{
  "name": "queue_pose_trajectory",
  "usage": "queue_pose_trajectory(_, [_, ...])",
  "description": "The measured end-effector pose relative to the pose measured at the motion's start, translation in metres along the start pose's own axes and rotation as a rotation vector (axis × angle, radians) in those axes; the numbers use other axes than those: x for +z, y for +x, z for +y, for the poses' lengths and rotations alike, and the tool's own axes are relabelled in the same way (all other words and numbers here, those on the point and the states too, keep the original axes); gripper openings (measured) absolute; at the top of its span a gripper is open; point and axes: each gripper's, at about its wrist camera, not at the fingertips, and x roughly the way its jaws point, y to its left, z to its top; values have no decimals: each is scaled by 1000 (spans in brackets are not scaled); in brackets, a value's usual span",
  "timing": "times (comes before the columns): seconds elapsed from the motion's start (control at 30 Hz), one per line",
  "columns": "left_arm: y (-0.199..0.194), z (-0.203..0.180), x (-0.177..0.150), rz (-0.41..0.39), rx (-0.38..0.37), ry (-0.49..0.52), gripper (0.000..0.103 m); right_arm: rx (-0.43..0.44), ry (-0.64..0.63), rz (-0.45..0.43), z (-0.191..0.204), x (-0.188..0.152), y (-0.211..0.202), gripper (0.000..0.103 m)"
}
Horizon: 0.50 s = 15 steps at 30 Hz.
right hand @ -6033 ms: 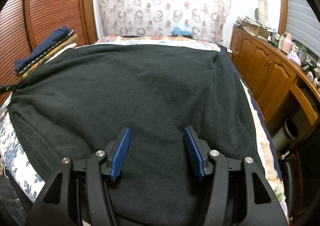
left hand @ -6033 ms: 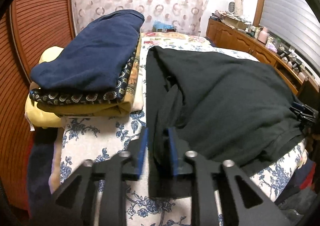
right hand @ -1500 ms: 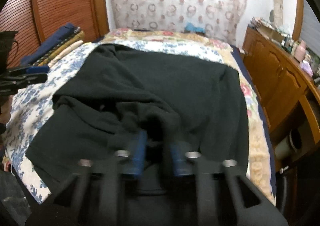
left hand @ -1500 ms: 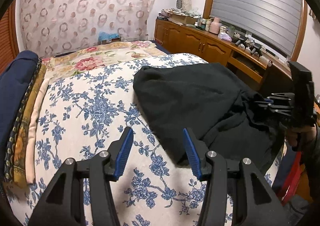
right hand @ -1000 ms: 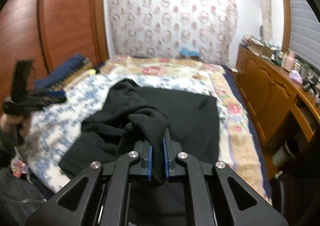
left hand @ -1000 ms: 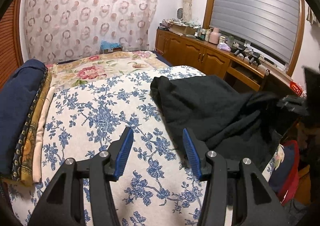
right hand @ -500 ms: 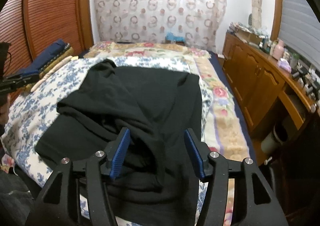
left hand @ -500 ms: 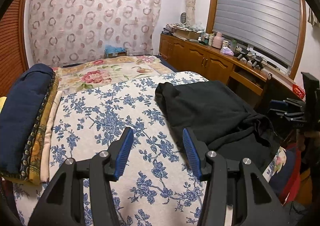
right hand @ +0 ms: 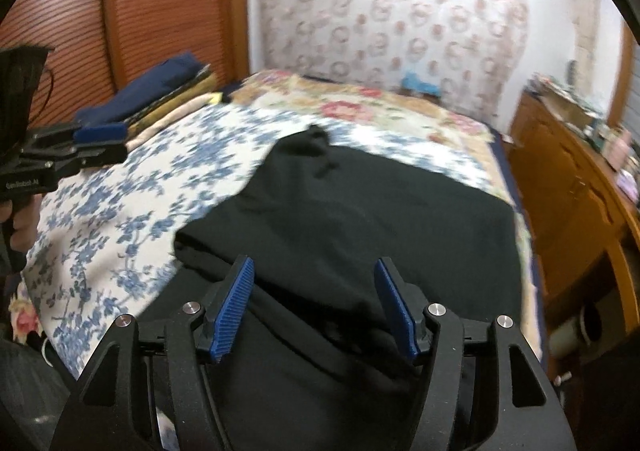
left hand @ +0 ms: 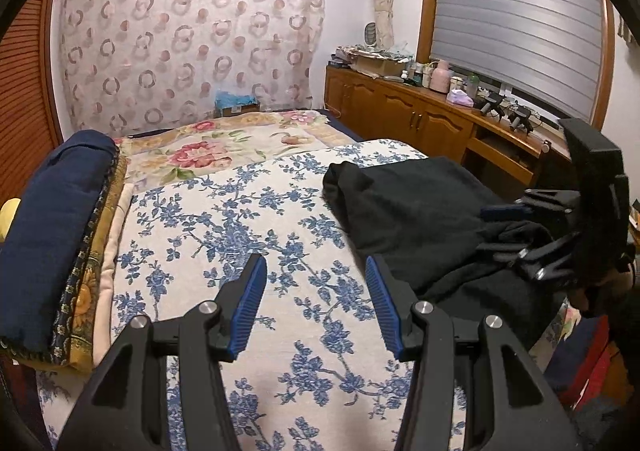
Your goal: Fold small clothes
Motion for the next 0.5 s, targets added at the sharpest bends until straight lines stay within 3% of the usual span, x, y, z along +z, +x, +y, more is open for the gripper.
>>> queue_pose_trajectory(0.27, [5,21,-1,19,13,-21,50,134,-119,82,51,17,48,64])
queue_pose_trajectory(0.47, [14,37,2,44,26,-42,50,128,-182,163,62,21,74,64])
queue_pose_trajectory(0.5, [15,39,3,46,25,-45,50,130,-179,165,59,22,74,60])
